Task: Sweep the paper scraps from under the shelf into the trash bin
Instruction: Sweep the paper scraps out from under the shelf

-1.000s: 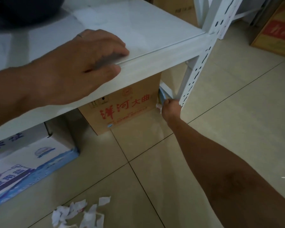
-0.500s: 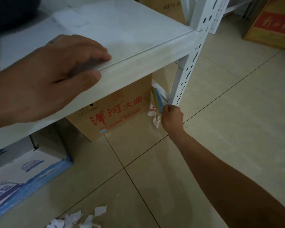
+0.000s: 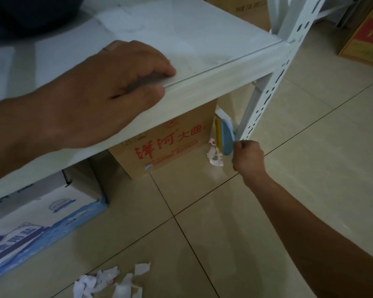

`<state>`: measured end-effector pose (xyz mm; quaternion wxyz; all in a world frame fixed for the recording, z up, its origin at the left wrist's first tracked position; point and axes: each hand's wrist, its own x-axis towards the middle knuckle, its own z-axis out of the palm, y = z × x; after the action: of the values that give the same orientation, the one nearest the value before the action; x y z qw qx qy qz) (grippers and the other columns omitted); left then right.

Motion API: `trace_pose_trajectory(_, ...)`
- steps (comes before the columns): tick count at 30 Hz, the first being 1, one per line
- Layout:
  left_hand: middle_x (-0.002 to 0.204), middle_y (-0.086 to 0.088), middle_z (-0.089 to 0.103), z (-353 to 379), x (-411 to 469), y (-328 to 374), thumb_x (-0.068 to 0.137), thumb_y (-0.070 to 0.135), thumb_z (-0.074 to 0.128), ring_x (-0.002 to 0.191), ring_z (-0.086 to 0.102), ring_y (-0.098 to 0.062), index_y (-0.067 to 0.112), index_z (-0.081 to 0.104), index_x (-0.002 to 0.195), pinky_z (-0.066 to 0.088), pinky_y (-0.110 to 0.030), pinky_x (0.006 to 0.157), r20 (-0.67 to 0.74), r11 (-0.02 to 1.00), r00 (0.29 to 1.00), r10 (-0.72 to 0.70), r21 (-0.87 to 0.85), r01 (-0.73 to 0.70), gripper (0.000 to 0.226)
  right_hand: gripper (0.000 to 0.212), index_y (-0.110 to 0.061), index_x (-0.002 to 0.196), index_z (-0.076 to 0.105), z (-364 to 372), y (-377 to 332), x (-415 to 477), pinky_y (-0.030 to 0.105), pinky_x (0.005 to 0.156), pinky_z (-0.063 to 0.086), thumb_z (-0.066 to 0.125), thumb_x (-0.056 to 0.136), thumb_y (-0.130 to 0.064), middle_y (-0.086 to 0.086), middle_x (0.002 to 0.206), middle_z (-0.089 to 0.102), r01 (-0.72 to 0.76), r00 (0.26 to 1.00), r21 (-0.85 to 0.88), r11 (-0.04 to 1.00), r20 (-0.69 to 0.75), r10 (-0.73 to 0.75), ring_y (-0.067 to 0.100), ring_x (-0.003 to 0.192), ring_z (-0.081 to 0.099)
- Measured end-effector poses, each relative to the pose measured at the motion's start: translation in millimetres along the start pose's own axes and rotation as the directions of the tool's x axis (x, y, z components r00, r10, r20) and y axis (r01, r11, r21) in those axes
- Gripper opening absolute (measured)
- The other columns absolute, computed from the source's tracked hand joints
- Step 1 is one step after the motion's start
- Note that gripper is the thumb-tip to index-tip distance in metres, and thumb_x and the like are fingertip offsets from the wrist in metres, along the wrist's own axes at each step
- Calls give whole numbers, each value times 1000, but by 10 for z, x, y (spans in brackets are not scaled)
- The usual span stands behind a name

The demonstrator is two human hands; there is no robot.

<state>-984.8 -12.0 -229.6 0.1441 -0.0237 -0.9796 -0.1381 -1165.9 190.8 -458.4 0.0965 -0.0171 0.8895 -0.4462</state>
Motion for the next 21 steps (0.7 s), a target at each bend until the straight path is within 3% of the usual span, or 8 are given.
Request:
trace_pose_trajectory(3, 135, 8, 53, 7, 16, 7, 92, 45, 34, 128, 43, -10, 22, 53, 134, 31, -29, 103, 0, 1000, 1000, -7, 3, 7, 51, 38, 2, 71, 64, 3, -73, 44, 53, 64, 57, 41, 89, -22, 28, 66, 66, 60, 998, 14, 998, 12, -60, 44, 63, 65)
trace_pose_trajectory(7, 135, 11, 52, 0, 1, 15, 93, 45, 34, 127, 42, -8, 25, 52, 135, 28, -20, 100, 13, 1000, 1000, -22, 6, 21, 50, 28, 3, 93, 61, 163, -409, 136, 36, 67, 56, 40, 95, -16, 22, 90, 67, -4, 992, -12, 1000, 127, 6, 40, 88, 67)
trace_pose_trajectory(9, 136, 11, 52, -5, 3, 22, 93, 45, 33, 127, 42, -9, 25, 52, 135, 27, -17, 98, 18, 999, 999, -31, 15, 30, 50, 24, 5, 102, 59, 210, -435, 150, 41, 75, 57, 44, 94, -12, 24, 102, 66, -49, 987, -71, 996, 150, 59, 40, 96, 66)
trace_pose_trajectory(11, 136, 11, 52, -10, 0, 32, 93, 45, 33, 127, 43, -9, 26, 51, 135, 27, -15, 97, 20, 999, 999, -37, 17, 37, 50, 27, 4, 103, 59, 161, -371, 99, 46, 77, 59, 47, 89, -16, 24, 99, 68, -106, 987, -90, 990, 115, 116, 40, 89, 68)
trace_pose_trajectory(13, 135, 9, 52, -6, -2, 31, 93, 46, 32, 126, 43, -8, 25, 51, 135, 28, -13, 95, 19, 999, 999, -39, 16, 39, 50, 28, 3, 92, 62, 37, -273, 40, 35, 60, 60, 46, 86, -19, 22, 83, 69, -117, 989, -75, 990, 80, 123, 36, 69, 70)
trace_pose_trajectory(16, 133, 8, 53, 4, 10, 32, 94, 45, 33, 124, 45, -7, 24, 53, 133, 28, -14, 96, 0, 999, 999, -40, 0, 40, 49, 30, 4, 81, 66, -93, -192, 12, 20, 36, 46, 43, 88, -15, 23, 66, 67, -97, 993, -42, 994, 60, 99, 27, 42, 62)
trace_pose_trajectory(19, 132, 8, 55, 0, 16, 56, 94, 45, 33, 122, 47, -8, 24, 54, 132, 30, -17, 97, -9, 999, 999, -35, -6, 35, 49, 36, 4, 84, 66, -1, -184, 113, 41, 57, 60, 42, 86, -23, 26, 73, 69, -10, 998, -53, 999, 65, 14, 38, 59, 67)
trace_pose_trajectory(21, 133, 9, 53, -11, 5, 50, 93, 45, 33, 123, 45, -7, 25, 53, 133, 27, -13, 95, 5, 999, 999, -47, -2, 47, 49, 39, 2, 84, 63, 96, -99, 116, 49, 68, 60, 39, 82, -28, 27, 78, 69, -11, 993, -137, 991, 115, 27, 42, 69, 67)
